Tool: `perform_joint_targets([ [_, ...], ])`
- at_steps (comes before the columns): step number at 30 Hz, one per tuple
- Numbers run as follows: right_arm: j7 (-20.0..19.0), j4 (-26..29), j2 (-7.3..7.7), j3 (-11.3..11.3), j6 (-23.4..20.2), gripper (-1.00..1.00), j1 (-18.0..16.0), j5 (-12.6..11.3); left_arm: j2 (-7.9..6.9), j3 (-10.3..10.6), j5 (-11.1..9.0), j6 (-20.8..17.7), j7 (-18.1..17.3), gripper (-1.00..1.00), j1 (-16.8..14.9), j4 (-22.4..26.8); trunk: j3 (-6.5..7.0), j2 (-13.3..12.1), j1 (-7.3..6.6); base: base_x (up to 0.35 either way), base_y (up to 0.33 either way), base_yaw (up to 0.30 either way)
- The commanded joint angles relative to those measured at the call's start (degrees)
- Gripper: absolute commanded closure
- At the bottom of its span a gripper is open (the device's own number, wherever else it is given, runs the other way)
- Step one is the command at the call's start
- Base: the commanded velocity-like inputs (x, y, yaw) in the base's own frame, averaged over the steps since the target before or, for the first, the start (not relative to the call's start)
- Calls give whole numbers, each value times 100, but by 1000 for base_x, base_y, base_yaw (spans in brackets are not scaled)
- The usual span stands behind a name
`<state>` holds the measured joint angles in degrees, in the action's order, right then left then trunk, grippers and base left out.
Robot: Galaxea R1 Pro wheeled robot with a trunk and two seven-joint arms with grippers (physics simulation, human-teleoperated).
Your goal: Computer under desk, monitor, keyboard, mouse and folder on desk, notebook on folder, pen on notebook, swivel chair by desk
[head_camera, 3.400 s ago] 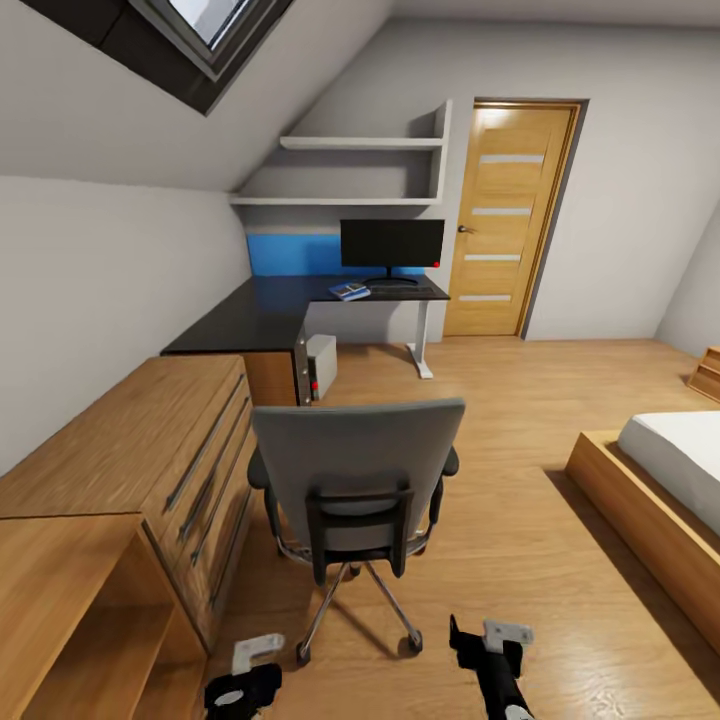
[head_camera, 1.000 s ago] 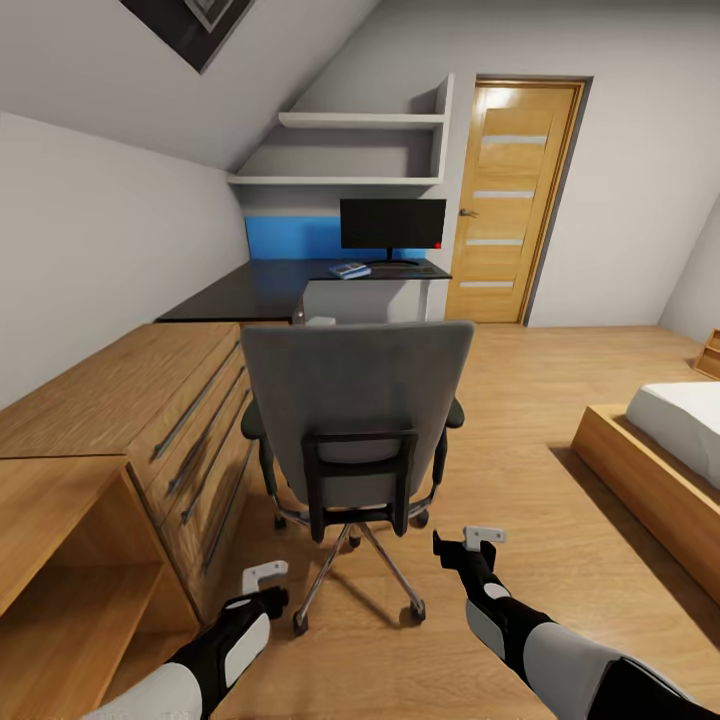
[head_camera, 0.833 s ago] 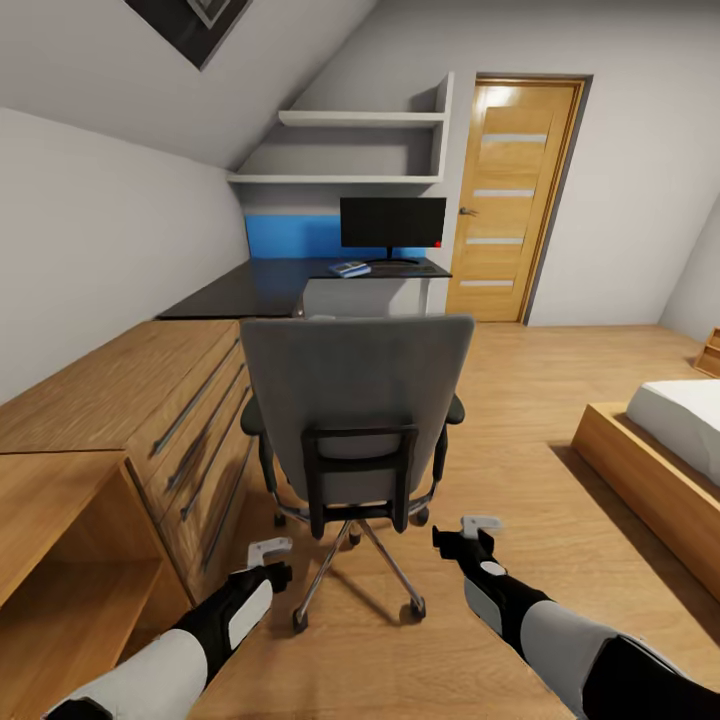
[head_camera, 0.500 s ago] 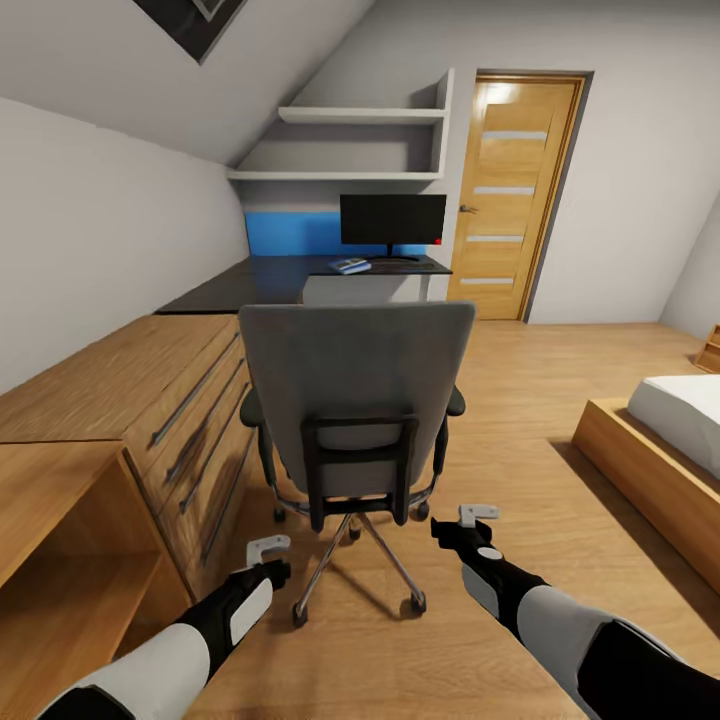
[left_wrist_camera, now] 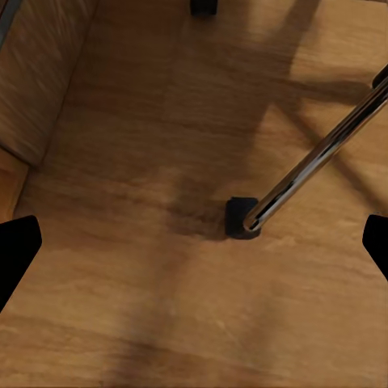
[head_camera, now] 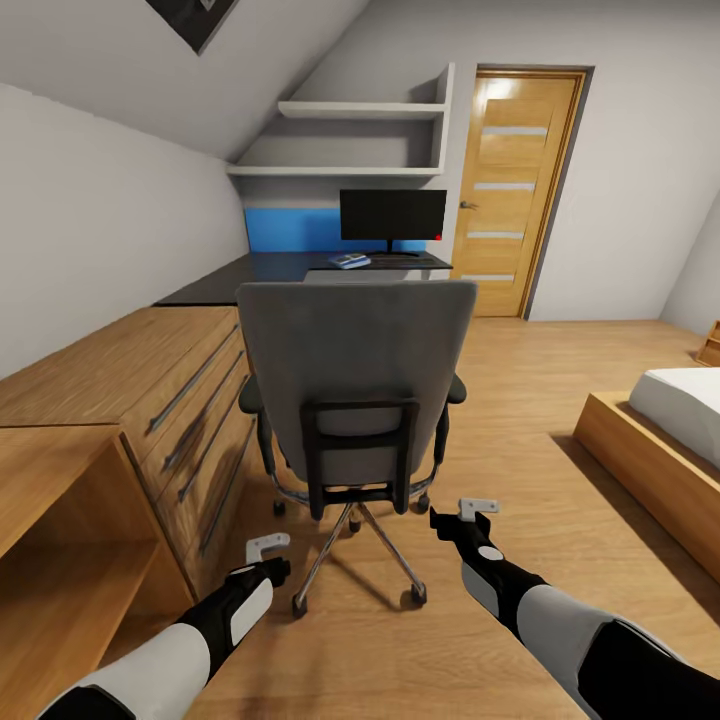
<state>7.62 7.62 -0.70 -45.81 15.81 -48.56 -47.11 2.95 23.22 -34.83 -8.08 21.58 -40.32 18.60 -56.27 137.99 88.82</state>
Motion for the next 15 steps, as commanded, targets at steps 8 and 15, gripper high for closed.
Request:
perform_joint_targets([
  [8,29,2,-8,-58,36,-100,-4,-35,13,43,-31,866,33,-100,-3,-2,-6,4,-1,1,0,0],
  [15,35,-11,-9,-60,39,-100,-4,-35,21,52,-25,938,22,-100,-3,-14,-6,4,-1,145,0,0],
])
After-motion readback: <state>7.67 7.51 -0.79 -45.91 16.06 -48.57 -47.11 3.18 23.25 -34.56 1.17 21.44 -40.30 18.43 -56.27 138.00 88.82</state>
